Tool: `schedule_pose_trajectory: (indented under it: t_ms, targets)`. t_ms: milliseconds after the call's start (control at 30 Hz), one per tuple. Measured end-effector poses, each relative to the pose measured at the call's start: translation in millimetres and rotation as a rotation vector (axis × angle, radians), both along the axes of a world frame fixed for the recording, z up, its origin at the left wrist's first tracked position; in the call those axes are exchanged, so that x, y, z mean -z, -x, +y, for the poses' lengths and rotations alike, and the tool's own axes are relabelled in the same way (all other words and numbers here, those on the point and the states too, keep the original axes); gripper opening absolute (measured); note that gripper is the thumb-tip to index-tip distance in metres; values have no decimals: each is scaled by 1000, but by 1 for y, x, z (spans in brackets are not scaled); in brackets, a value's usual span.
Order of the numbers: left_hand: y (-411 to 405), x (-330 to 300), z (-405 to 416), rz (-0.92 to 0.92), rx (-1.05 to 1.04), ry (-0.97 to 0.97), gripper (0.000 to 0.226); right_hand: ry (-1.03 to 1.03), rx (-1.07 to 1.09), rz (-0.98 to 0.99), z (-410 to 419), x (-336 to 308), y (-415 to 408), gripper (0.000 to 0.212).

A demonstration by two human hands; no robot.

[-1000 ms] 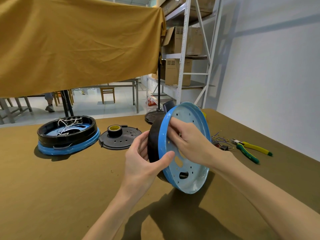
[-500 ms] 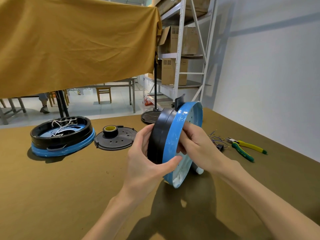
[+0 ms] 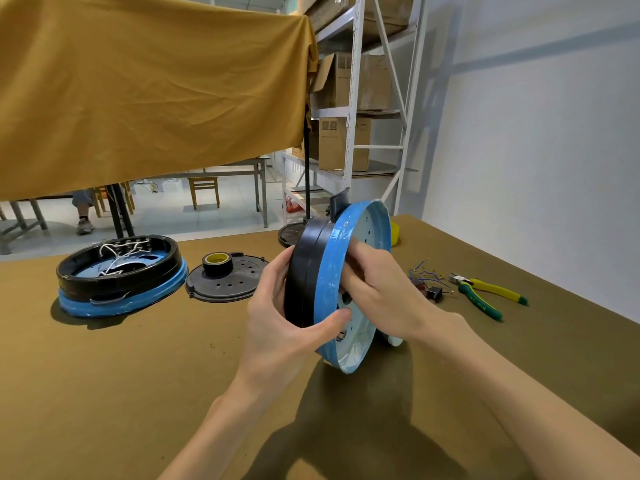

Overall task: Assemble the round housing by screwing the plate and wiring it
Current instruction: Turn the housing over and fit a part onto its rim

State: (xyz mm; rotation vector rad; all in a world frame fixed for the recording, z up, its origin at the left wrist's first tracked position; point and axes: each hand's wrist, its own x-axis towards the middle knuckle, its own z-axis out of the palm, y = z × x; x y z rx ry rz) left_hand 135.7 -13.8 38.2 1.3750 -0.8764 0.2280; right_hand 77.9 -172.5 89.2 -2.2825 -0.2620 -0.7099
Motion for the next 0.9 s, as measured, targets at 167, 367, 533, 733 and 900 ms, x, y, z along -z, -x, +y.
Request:
schedule_pose_trajectory:
  t_ms: [167,367,533,733,900]
  targets:
    - [0,-1,1,36,-4,4,91,-28,-61,-36,2,2,-4,26]
    - [-5,1,4,110,-11,16,99,30,-2,-54,5,3,-21,25]
    - [-7,1,8,189,-1,60,98,18,-54,-70,10,3,-33,10]
    - [-9,2,14,286,32,124,78,-51,-137,-7,12,-4,-46,9]
    - [-11,2,21,328,-19,154,69,-55,-158,87,13,-10,-55,9]
